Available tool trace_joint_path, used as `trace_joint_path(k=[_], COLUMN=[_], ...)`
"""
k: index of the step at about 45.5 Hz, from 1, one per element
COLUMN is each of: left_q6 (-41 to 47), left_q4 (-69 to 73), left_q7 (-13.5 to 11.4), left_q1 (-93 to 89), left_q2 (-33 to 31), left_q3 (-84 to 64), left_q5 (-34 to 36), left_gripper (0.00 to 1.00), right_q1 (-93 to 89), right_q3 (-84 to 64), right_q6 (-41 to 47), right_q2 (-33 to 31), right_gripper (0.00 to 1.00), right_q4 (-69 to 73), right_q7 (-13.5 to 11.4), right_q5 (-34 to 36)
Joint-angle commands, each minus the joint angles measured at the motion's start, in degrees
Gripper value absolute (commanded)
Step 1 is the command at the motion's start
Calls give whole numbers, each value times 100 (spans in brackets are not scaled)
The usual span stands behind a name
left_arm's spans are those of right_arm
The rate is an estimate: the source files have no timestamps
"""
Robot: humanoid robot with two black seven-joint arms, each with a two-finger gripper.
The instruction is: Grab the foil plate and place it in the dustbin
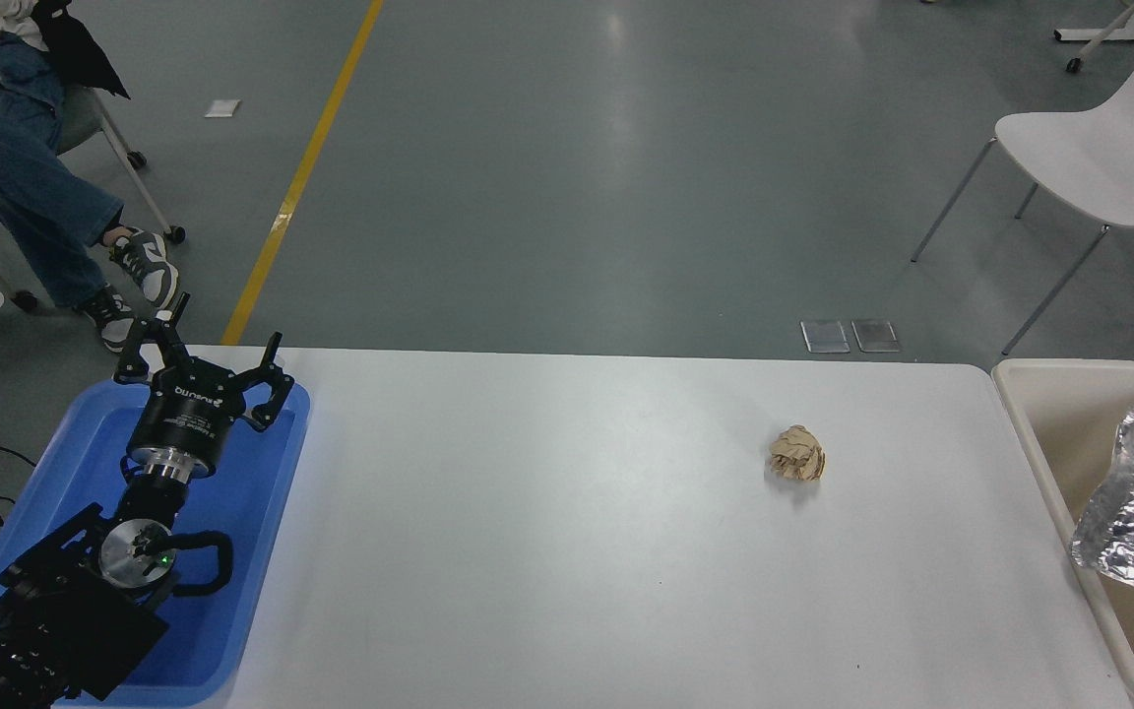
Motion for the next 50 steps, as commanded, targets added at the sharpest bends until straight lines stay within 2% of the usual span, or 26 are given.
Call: trace_joint_path(k=[1, 7, 9, 10, 20, 38, 45, 50], left_q6=[4, 4, 4, -5, -5, 3, -5, 4], left_q4=[1, 1, 1, -8, 1, -8, 1, 1], left_q7=[2, 2, 2, 2, 2, 2, 2, 2], left_q1=[0, 0, 0, 0, 0, 0, 0, 0], left_q2=[3, 3, -6, 3, 3, 3, -6, -6], left_q3=[0, 0, 0, 0, 0, 9, 9, 9], left_q5=[0, 0, 0, 0, 0, 0, 0, 0], left_gripper=[100, 100, 100, 100, 100, 100, 100, 100], right_q1=[-8, 36, 89, 124, 1081, 4412, 5335, 6090], right_q3=[-40, -67, -67, -67, -734, -2378, -2651, -2887], right_q6=[-28, -20, -28, -20, 42, 103, 542, 1297], right_q2=[-5, -5, -13, -22, -92, -40, -48, -101], right_gripper=[66, 87, 98, 100, 100, 100, 100, 100], right_q4=[74, 118, 144, 162, 1022, 4669, 5478, 6067], right_q7=[4, 4, 4, 13, 13, 4, 4, 4], right_q5=[17, 9, 9, 9, 0, -97, -88, -97])
